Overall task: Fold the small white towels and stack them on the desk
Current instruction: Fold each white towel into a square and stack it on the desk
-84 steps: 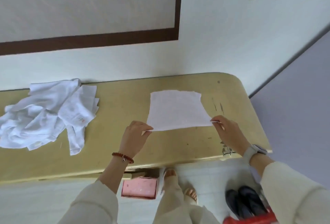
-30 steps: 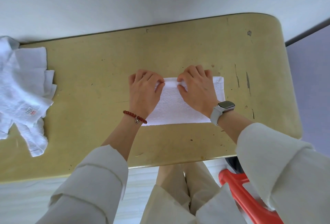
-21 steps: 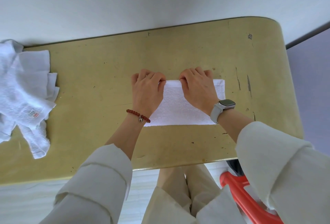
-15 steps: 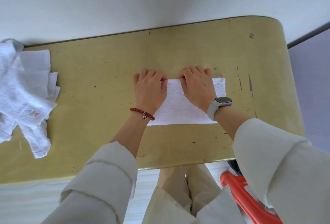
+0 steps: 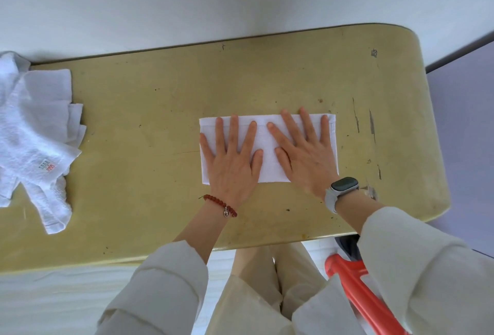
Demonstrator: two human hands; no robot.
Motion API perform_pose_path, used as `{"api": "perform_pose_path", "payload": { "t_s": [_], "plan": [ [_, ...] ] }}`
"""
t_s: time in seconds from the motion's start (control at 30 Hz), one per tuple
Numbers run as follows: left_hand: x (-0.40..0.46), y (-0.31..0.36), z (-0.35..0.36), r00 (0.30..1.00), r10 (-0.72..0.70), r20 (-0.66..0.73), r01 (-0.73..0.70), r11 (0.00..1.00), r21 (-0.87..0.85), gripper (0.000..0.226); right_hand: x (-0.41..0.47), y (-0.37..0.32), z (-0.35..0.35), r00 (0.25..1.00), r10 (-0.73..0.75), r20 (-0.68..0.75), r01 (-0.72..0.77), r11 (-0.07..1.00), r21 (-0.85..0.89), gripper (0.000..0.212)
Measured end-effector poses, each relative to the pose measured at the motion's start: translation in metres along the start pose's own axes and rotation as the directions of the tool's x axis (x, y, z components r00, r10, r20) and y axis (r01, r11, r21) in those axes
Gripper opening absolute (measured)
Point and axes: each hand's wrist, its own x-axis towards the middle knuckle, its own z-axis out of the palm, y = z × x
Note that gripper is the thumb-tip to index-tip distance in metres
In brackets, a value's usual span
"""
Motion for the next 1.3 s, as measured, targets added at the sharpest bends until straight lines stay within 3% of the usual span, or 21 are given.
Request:
{"api": "perform_pose_path", "payload": {
  "t_s": [0.1, 0.3, 0.4, 0.5, 0.6, 0.67, 0.73, 0.83, 1.1, 1.2, 1.3],
  "plan": [
    [0.002, -0.004, -0.003, 0.999, 0.029, 0.02, -0.029, 1.0, -0.005, 0.057, 0.0, 0.0, -0.008, 1.0, -0.008, 0.009, 0.008, 0.998, 0.061, 0.05],
    [0.011, -0.044, -0.015, 0.978, 0.191, 0.079, -0.197, 0.978, 0.075, 0.059, -0.011, 0.032, -0.026, 0.975, 0.089, -0.202, -0.046, 0.978, 0.205, 0.035],
    [0.02, -0.065, -0.027, 0.979, 0.199, 0.047, -0.204, 0.97, 0.134, 0.058, -0.03, 0.032, -0.026, 0.98, -0.039, -0.197, 0.081, 0.974, 0.21, 0.033],
    [0.022, -0.077, -0.037, 0.993, 0.113, -0.026, -0.108, 0.982, 0.156, 0.056, -0.051, 0.008, -0.019, 0.968, -0.2, -0.155, 0.228, 0.955, 0.189, 0.035],
    [0.014, -0.075, -0.041, 0.989, 0.037, -0.141, -0.016, 0.989, 0.146, 0.05, -0.06, -0.015, -0.011, 0.947, -0.259, -0.19, 0.296, 0.934, 0.199, 0.032],
    [-0.003, -0.064, -0.04, 0.966, 0.045, -0.253, -0.016, 0.993, 0.113, 0.039, -0.061, -0.021, -0.008, 0.903, -0.345, -0.255, 0.394, 0.903, 0.173, 0.023],
    [-0.028, -0.048, -0.034, 0.932, 0.085, -0.353, -0.1, 0.995, -0.026, 0.025, -0.06, -0.02, -0.007, 0.84, -0.468, -0.276, 0.507, 0.857, 0.091, 0.018],
    [-0.07, -0.024, -0.026, 0.927, 0.163, -0.338, -0.252, 0.938, -0.238, 0.009, -0.053, -0.012, -0.009, 0.773, -0.578, -0.26, 0.597, 0.802, -0.01, 0.018],
    [-0.099, -0.017, -0.009, 0.939, 0.203, -0.277, -0.273, 0.931, -0.243, 0.016, -0.034, -0.015, -0.013, 0.661, -0.717, -0.221, 0.688, 0.697, -0.202, 0.025],
    [-0.096, -0.01, -0.01, 0.965, 0.116, -0.234, -0.174, 0.954, -0.244, 0.024, -0.026, -0.02, -0.016, 0.693, -0.695, -0.191, 0.673, 0.719, -0.174, 0.027],
    [-0.09, 0.001, -0.014, 0.988, -0.017, -0.155, -0.022, 0.97, -0.242, 0.034, -0.024, -0.027, -0.022, 0.806, -0.564, -0.181, 0.571, 0.821, -0.016, 0.027]
  ]
}}
